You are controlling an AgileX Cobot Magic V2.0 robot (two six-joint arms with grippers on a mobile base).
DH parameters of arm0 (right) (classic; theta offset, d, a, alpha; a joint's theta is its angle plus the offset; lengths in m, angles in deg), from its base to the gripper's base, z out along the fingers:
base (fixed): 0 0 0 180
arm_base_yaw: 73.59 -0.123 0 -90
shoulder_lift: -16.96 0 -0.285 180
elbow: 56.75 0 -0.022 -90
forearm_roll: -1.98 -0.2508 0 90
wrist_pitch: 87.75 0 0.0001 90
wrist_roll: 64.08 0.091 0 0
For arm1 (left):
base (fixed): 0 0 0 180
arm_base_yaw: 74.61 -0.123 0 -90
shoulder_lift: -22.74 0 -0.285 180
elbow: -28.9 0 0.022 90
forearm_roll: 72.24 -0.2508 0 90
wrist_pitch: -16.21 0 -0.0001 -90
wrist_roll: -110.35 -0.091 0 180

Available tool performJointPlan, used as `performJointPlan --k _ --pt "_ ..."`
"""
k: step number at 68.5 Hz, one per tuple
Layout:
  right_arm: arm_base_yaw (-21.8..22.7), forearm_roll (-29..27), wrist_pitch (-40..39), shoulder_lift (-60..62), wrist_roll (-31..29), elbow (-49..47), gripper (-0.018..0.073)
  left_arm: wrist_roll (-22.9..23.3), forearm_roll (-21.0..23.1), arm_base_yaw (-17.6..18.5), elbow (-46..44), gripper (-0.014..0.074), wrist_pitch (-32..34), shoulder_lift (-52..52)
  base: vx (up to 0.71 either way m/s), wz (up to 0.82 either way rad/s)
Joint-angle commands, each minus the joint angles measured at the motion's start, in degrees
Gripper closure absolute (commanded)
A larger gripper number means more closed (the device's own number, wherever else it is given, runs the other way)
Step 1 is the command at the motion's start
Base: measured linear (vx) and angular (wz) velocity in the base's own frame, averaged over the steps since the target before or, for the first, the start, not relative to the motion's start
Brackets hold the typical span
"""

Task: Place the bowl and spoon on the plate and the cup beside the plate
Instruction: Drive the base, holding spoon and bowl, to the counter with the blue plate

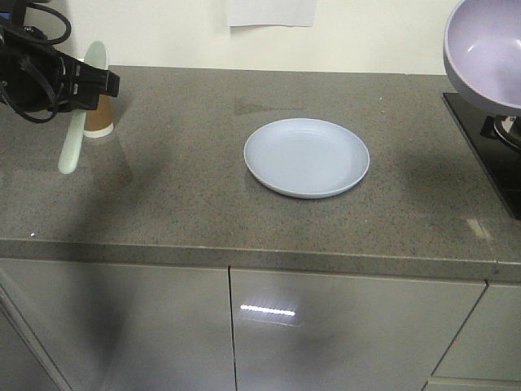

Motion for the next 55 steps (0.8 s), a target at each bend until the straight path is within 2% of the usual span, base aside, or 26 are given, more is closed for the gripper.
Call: performJointPlan --k 1,55 --pt "0.3 -0.5 -4.1 1.3 -0.4 -1.8 0.0565 0.0 0.4 0.3 -1.5 0.0603 3.2 1.8 0.13 -0.02" --pt "0.3 -0.5 -3.9 1.3 -0.4 -1.8 0.0565 0.0 0.4 0.3 -1.5 0.0603 3.2 1.8 0.11 0.01"
